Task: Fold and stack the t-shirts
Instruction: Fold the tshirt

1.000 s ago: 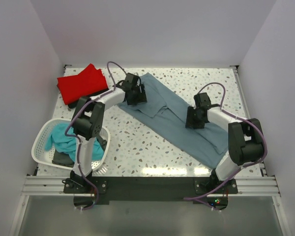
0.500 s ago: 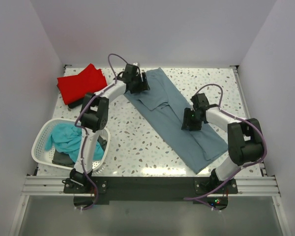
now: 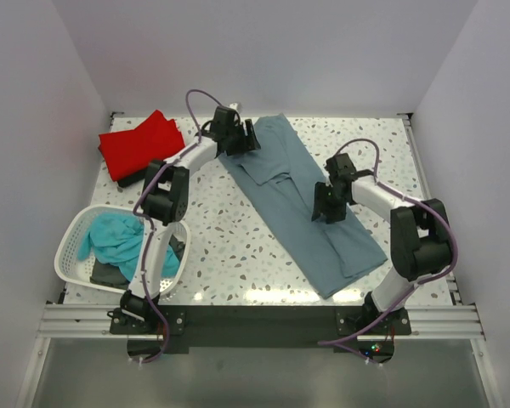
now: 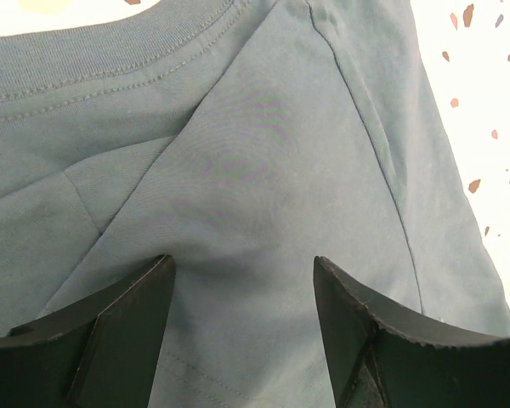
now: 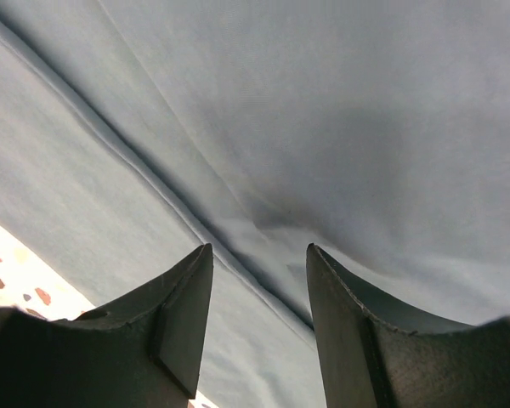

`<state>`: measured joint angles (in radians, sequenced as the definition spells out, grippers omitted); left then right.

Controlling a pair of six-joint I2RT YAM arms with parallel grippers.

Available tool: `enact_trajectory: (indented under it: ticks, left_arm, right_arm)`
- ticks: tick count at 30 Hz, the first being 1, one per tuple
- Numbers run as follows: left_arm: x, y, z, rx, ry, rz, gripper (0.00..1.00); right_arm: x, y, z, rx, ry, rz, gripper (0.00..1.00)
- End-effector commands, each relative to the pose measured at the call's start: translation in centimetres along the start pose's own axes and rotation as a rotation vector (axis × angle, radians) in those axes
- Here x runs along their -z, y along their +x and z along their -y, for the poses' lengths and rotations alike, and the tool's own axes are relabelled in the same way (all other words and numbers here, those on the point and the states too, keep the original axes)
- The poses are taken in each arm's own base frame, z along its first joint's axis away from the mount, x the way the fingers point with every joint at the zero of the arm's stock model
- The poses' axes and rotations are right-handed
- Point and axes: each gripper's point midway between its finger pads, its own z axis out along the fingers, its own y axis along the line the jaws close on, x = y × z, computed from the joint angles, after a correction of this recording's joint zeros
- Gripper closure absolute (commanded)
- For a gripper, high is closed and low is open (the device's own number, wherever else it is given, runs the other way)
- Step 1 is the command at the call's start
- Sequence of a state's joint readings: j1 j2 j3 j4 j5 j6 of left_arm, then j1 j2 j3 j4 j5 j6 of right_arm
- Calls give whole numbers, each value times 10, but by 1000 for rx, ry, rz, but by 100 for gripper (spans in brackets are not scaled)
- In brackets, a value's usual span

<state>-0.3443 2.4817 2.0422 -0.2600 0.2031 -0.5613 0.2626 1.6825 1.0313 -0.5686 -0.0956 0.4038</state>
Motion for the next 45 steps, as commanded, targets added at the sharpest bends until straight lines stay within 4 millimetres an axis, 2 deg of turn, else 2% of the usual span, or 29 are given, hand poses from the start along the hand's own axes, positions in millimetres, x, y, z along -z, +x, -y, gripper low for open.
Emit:
enact_trajectory:
  ticks: [1, 4, 8, 11, 12, 20, 30, 35, 40, 45]
  left_arm:
    - [15, -31, 2, 5, 2, 62, 28]
    - [35, -51, 20, 16, 32, 106, 26]
    - [54, -54, 33, 41, 59, 123, 25]
    - [61, -42, 39, 52, 68, 114, 25]
    - [61, -32, 40, 54, 65, 95, 25]
    - [51, 14, 61, 92, 95, 23, 25]
    - [27, 52, 28, 149, 27, -56, 25]
    - [15, 57, 6, 154, -4, -76, 25]
    - [5, 47, 6, 103, 37, -79, 25]
    - [-7, 43, 8, 26, 81, -84, 25]
  right_arm:
    - [18, -20, -2, 54, 28, 39, 48]
    - [28, -23, -1, 79, 36, 50, 48]
    - [29, -14, 2, 85, 29, 42, 48]
    - [26, 0, 6, 75, 26, 25, 48]
    - [23, 8, 8, 70, 27, 11, 48]
    - [15, 26, 11, 50, 4, -7, 48]
    - [0, 47, 12, 26, -12, -75, 48]
    - [-2, 60, 9, 17, -35, -119, 48]
    - [-6, 75, -6, 26, -84, -172, 48]
    - [-14, 77, -28, 59, -124, -207, 48]
